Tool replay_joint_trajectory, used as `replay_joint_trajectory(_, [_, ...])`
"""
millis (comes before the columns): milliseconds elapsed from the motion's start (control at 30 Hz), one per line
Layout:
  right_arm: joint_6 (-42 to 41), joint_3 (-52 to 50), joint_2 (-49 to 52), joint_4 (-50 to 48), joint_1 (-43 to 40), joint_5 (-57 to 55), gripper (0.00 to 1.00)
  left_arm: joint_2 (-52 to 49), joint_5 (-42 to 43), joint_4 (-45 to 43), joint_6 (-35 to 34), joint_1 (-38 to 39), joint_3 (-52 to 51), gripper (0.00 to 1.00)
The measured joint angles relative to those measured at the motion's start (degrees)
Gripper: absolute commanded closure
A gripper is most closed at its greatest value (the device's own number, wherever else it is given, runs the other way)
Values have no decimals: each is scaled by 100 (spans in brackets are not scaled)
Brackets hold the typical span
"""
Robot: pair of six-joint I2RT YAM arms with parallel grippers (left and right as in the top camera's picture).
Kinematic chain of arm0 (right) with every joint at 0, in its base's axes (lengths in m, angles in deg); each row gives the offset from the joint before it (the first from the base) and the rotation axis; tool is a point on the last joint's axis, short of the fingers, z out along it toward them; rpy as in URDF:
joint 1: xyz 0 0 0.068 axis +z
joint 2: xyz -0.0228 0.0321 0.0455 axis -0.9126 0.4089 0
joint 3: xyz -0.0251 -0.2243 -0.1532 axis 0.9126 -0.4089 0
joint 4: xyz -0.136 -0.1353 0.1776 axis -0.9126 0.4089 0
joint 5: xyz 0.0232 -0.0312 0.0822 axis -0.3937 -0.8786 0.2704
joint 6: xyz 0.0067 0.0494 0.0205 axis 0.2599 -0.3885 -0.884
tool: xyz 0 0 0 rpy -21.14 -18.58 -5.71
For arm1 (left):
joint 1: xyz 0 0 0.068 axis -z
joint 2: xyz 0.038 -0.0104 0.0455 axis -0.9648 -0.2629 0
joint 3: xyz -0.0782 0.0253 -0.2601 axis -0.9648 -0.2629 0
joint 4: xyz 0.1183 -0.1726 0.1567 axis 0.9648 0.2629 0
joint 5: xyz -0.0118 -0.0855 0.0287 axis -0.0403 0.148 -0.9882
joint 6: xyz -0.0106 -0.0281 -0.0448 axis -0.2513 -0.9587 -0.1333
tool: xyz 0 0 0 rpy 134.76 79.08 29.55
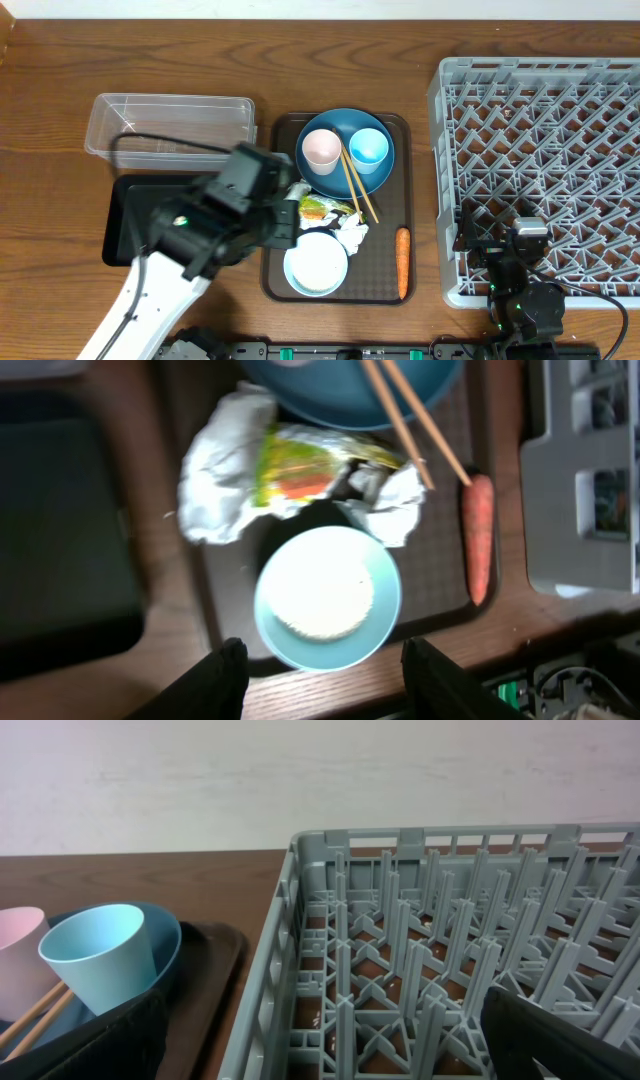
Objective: Sort waste into correct bins and load items into the dishwasher rack
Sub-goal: 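Move the left gripper over the brown tray to the white tissue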
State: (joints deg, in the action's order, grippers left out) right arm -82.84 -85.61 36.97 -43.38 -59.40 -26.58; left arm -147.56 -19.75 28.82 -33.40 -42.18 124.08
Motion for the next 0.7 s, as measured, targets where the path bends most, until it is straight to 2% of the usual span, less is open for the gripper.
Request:
replay_joint_trajectory(467, [0, 0, 0, 0, 0, 0, 1, -1779, -308, -815, -476, 1281, -4, 46])
replay_joint_trajectory(700, [0, 0, 0, 0, 0, 0, 1, -2463, -339, -1058, -544, 1499, -4, 46])
